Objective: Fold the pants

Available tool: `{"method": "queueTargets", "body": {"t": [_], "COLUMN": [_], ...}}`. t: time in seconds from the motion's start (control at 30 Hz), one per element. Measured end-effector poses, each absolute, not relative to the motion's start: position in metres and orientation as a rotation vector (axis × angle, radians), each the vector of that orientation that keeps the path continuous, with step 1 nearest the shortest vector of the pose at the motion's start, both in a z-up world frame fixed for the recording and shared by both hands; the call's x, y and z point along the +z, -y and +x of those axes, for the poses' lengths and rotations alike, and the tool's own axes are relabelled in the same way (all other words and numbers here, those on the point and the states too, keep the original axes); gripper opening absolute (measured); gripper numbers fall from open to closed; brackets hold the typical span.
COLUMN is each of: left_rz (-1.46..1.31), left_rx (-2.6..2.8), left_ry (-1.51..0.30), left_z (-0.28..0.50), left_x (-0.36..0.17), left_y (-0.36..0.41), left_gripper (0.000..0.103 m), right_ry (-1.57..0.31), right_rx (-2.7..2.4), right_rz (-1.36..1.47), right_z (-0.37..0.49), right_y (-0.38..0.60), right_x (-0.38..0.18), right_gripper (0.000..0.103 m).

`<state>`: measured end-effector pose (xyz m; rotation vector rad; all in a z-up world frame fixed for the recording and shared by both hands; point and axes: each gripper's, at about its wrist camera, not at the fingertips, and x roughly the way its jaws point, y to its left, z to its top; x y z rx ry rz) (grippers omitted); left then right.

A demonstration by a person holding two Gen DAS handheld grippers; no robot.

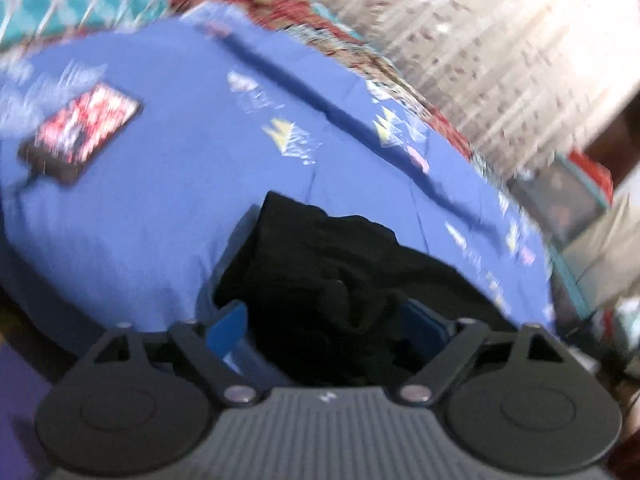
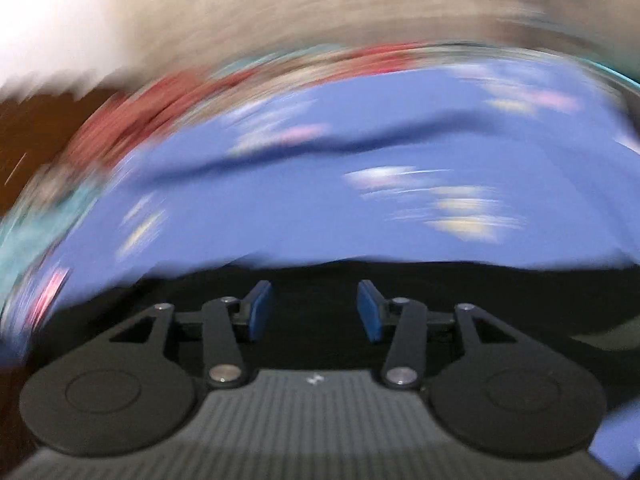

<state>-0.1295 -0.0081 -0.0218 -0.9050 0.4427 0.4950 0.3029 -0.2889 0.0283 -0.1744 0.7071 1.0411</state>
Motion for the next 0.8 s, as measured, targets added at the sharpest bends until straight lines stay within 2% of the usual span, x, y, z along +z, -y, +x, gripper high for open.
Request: {"method": "queueTargets", "body": {"t": [0.23, 0.3, 0.33, 0.43, 0.47, 0.5, 0.53, 0.57, 0.6, 0.63, 0.7, 0.8], "left_rz": [-1.123, -1.142, -1.147, -1.161, -1.163, -1.159, -1.147, -1.125, -1.099, -1.08, -1.071, -0.984], "left_rx": [0.44, 0.404, 0.391, 0.354, 0.355, 0.356, 0.36, 0.367, 0.368, 0.359, 0.345, 0.348], "left_ry": [-0.355, -0.359, -0.368, -0.398, -0.408, -0.415, -0.421, -0.427, -0.432, -0.434, -0.396, -0.289], "left_z": [-0.127, -0.119, -0.113, -0.099, -0.094, -0.089, -0.086, -0.083, -0.081, -0.081, -0.085, -0.104], "left_x": [-0.047, -0.051, -0.053, -0.06, -0.063, -0.065, -0.066, -0.064, -0.062, -0.059, -0.048, -0.017], "left_y": [-0.026, -0.029, -0.03, -0.029, -0.028, -0.026, -0.024, -0.023, -0.024, -0.025, -0.031, -0.033], "left_gripper": [0.101, 0.103, 0.103, 0.103, 0.102, 0.097, 0.09, 0.067, 0.037, 0.029, 0.022, 0.02], "right_ry": [-0.631, -0.604, -0.601, -0.594, -0.595, -0.599, -0.604, -0.613, -0.624, -0.642, -0.668, -0.611], "right_rx": [1.532, 1.594, 1.61, 1.62, 1.611, 1.597, 1.584, 1.569, 1.553, 1.554, 1.575, 1.652], "right_rz": [-0.546, -0.591, -0.606, -0.665, -0.676, -0.683, -0.688, -0.693, -0.678, -0.643, -0.572, -0.527], "right_z": [0.187, 0.167, 0.164, 0.151, 0.15, 0.152, 0.153, 0.154, 0.157, 0.16, 0.163, 0.152], "right_y": [0.153, 0.136, 0.128, 0.113, 0.113, 0.11, 0.108, 0.106, 0.11, 0.112, 0.117, 0.139], "right_x": [-0.01, -0.016, -0.02, -0.032, -0.034, -0.037, -0.039, -0.04, -0.04, -0.036, -0.025, -0.007], "right_gripper": [0.054, 0.064, 0.066, 0.064, 0.06, 0.035, 0.019, 0.012, 0.012, 0.011, 0.011, 0.011]}}
